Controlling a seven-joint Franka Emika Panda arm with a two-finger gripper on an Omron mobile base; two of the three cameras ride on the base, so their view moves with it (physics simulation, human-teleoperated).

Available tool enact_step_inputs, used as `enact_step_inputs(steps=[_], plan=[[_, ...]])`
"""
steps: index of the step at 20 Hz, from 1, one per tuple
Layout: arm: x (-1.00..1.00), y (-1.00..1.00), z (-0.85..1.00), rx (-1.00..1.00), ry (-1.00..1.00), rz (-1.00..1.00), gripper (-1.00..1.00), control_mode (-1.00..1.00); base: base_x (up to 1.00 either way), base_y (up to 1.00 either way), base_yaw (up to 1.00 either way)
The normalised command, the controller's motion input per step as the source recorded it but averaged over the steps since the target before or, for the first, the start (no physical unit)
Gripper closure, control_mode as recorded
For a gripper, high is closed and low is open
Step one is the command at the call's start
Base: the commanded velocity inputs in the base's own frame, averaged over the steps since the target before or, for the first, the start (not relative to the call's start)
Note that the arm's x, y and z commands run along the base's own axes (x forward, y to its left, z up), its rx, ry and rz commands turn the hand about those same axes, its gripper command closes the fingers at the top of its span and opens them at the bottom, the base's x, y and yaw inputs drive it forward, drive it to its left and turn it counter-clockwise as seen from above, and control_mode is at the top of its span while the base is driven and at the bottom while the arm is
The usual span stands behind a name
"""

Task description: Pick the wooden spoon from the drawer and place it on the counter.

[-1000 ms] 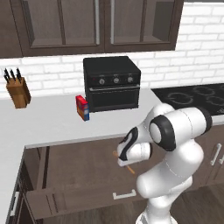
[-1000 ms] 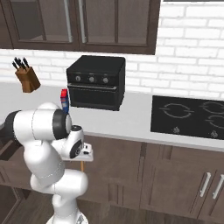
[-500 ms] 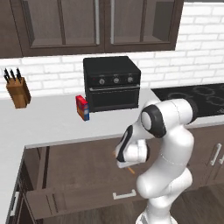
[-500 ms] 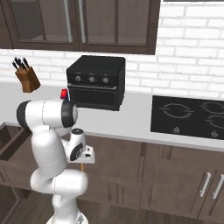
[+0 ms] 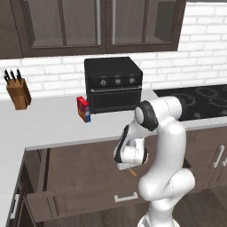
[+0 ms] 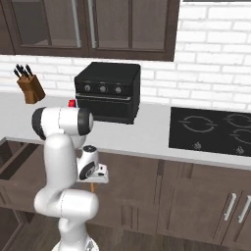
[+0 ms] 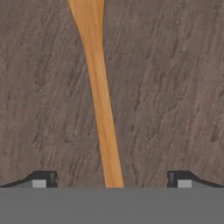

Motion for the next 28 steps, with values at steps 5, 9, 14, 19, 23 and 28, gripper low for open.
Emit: enact_step_inputs(steps=[5, 9, 14, 19, 23, 28], plan=[[0.17, 0.00, -0.42, 0.00, 0.00, 0.00, -1.00, -1.00, 0.00, 0.00, 0.00], [0.00, 0.03, -0.67, 0.00, 0.00, 0.00, 1.00, -1.00, 0.00, 0.00, 0.00], [-0.49, 0.00, -0.64, 0.00, 0.02, 0.00, 1.00, -1.00, 0.00, 0.00, 0.00], [-0.88, -0.11, -0.43, 0.00, 0.18, 0.03, 1.00, -1.00, 0.00, 0.00, 0.00], [-0.78, -0.16, -0.33, 0.00, 0.31, 0.06, 1.00, -1.00, 0.00, 0.00, 0.00], [-0.63, -0.16, -0.17, 0.00, 0.25, 0.04, 1.00, -1.00, 0.00, 0.00, 0.00]])
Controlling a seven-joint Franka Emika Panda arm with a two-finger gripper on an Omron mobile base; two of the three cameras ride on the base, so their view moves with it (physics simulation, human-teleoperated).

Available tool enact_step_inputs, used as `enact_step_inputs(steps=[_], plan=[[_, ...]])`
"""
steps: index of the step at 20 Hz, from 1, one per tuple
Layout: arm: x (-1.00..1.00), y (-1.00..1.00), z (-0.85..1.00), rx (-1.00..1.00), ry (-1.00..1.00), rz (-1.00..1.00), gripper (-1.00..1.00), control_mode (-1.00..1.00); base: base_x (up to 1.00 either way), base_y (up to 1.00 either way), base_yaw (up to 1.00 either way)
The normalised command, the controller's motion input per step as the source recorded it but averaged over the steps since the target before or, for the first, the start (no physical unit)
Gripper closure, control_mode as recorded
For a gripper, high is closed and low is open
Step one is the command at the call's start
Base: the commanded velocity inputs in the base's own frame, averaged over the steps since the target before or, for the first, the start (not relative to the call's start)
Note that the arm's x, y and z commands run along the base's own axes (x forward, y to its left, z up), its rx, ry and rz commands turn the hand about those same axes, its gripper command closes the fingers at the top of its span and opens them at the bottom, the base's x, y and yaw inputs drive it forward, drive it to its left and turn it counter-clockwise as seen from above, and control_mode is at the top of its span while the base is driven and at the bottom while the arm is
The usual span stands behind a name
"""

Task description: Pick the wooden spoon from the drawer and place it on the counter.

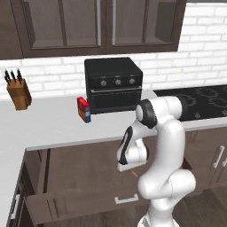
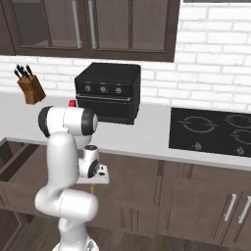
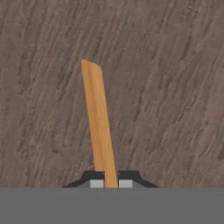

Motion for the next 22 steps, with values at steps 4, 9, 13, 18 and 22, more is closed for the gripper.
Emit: enact_step_inputs(steps=[4, 9, 13, 18, 22], plan=[[-0.54, -0.15, -0.11, 0.00, 0.07, 0.05, 1.00, -1.00, 0.00, 0.00, 0.00], [-0.45, -0.07, 0.02, 0.00, -0.04, 0.05, 1.00, -1.00, 0.00, 0.00, 0.00], [-0.33, 0.00, 0.39, 0.00, -0.21, 0.03, 1.00, -1.00, 0.00, 0.00, 0.00], [-0.29, 0.03, 0.96, 0.00, -0.23, 0.04, 1.00, -1.00, 0.00, 0.00, 0.00], [-0.40, 0.08, 1.00, 0.00, -0.16, 0.07, 1.00, -1.00, 0.00, 0.00, 0.00]])
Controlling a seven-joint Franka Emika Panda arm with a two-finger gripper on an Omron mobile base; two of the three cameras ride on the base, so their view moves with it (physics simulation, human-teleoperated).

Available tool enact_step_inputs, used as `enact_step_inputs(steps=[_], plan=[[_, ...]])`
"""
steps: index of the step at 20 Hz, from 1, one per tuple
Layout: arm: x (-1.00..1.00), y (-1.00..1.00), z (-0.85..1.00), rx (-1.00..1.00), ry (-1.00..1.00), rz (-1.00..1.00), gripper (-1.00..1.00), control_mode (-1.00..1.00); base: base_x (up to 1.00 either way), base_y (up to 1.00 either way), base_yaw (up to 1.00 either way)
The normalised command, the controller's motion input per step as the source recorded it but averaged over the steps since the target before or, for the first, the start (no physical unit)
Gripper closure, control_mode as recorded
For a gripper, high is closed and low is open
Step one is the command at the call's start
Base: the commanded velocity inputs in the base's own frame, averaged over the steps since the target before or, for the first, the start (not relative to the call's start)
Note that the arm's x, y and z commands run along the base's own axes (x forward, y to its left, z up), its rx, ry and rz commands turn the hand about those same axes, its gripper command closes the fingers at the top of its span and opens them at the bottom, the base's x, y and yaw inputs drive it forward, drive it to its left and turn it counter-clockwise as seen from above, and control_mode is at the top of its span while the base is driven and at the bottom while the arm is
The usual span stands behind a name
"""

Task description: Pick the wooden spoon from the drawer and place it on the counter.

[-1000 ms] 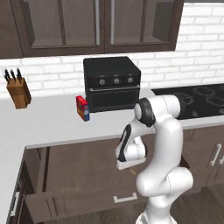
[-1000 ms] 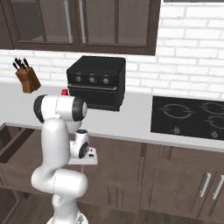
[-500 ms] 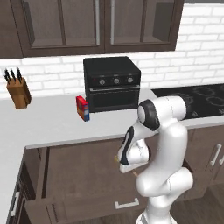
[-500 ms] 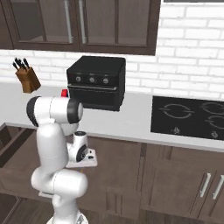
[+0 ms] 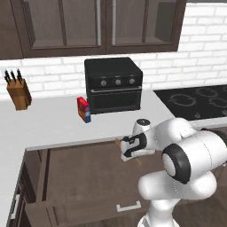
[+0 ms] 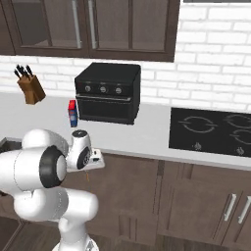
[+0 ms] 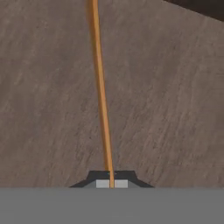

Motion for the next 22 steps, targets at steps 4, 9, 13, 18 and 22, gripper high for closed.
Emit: enact_step_inputs(steps=[4, 9, 13, 18, 22], plan=[[-0.38, 0.03, 1.00, -0.03, -0.10, 0.09, 1.00, -1.00, 0.00, 0.00, 0.00], [-0.24, 0.02, 1.00, -0.04, -0.01, 0.12, 1.00, -1.00, 0.00, 0.00, 0.00], [0.34, 0.00, 0.78, -0.01, 0.06, 0.05, 1.00, -1.00, 0.00, 0.00, 0.00], [0.81, -0.11, 0.22, 0.00, 0.18, 0.00, 1.00, -1.00, 0.00, 0.00, 0.00], [0.72, -0.23, 0.12, 0.00, 0.16, 0.00, 1.00, -1.00, 0.00, 0.00, 0.00]])
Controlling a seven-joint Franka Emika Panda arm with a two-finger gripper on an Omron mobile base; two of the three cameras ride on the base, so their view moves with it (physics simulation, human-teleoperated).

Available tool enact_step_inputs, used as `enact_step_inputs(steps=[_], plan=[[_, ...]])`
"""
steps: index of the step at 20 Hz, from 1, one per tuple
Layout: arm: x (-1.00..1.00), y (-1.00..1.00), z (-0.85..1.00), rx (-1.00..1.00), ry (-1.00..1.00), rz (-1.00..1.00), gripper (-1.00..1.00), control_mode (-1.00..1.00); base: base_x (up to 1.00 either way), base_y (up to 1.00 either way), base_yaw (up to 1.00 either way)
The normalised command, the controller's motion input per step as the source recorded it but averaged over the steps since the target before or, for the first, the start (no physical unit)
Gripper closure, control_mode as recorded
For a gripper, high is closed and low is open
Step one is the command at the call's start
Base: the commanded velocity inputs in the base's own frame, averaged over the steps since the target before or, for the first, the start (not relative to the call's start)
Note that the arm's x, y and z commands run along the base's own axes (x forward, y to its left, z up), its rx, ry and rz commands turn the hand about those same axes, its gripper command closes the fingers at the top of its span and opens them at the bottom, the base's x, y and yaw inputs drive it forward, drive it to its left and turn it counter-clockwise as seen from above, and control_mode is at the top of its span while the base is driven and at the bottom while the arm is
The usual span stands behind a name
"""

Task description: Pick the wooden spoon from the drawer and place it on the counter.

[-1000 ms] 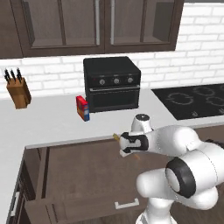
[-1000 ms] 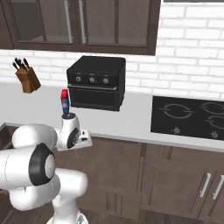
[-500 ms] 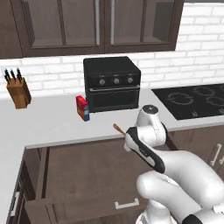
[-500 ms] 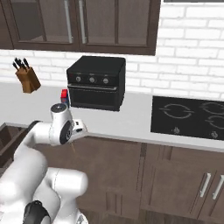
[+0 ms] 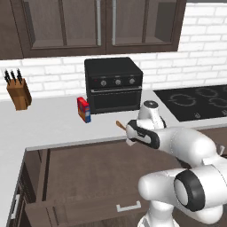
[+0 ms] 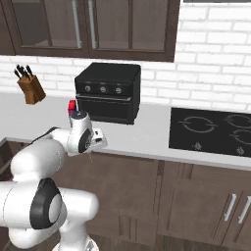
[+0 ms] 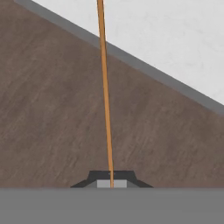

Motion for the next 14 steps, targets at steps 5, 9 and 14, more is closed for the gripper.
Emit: enact_step_inputs(steps=[5, 9, 14], plan=[[0.72, -0.20, 0.29, 0.00, 0.21, 0.00, 1.00, -1.00, 0.00, 0.00, 0.00], [0.50, -0.02, -0.01, 0.00, 0.03, 0.01, 1.00, -1.00, 0.00, 0.00, 0.00], [0.42, 0.00, -0.20, -0.03, 0.00, 0.05, 1.00, -1.00, 0.00, 0.00, 0.00]])
